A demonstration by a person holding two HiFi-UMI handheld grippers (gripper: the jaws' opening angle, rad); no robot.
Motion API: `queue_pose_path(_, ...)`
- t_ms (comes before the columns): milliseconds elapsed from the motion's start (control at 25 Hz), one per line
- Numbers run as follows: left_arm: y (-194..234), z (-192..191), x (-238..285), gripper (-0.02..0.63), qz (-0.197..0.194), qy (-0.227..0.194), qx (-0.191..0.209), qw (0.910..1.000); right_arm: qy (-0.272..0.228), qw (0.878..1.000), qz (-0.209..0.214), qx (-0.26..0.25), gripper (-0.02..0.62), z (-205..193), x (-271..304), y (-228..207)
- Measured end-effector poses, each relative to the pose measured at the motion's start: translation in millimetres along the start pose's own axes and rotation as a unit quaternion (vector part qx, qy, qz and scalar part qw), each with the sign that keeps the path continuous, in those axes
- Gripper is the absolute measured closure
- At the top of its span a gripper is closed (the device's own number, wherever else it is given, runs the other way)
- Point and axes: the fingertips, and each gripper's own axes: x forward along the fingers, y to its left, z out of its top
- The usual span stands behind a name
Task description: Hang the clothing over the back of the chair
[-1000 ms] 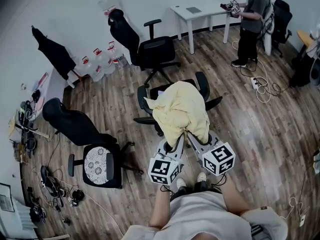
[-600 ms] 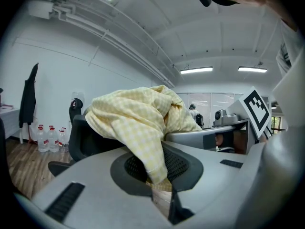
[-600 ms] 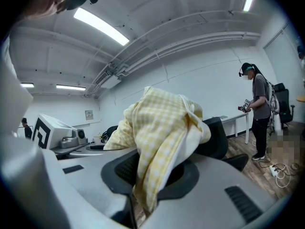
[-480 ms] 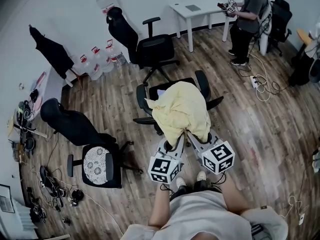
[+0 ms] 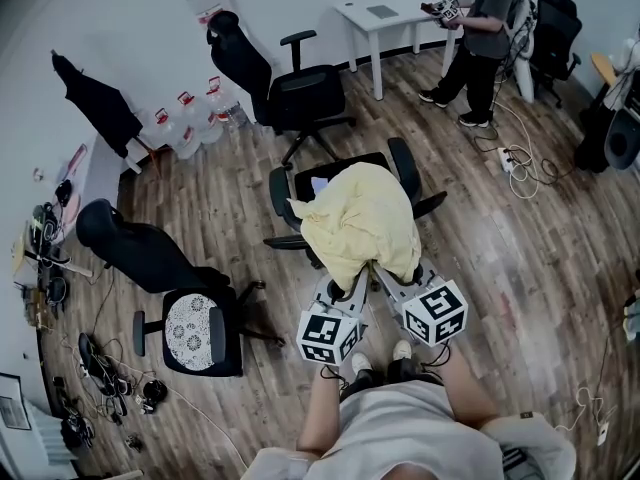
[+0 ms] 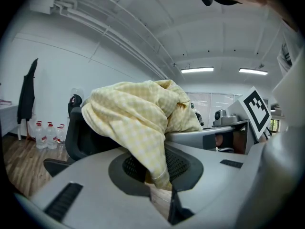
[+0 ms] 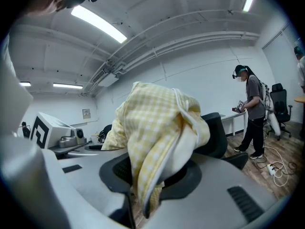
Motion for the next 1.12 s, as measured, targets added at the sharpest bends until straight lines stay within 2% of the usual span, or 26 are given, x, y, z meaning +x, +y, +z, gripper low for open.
queue_pose_path(480, 4.4, -3.5, 4.6, 0.551, 0.004, 0.004, 0.002, 1.0000, -0.003, 1.000, -0.006, -0.009, 0.453, -3.9, 4.5, -4.4)
queue_pose_path(1120, 8.1, -6.8, -11.1, 0.471, 0.013, 0.005, 0.001, 0.9999, -0.001, 1.000, -0.012, -0.022, 0.377, -5.7, -7.3, 3.7)
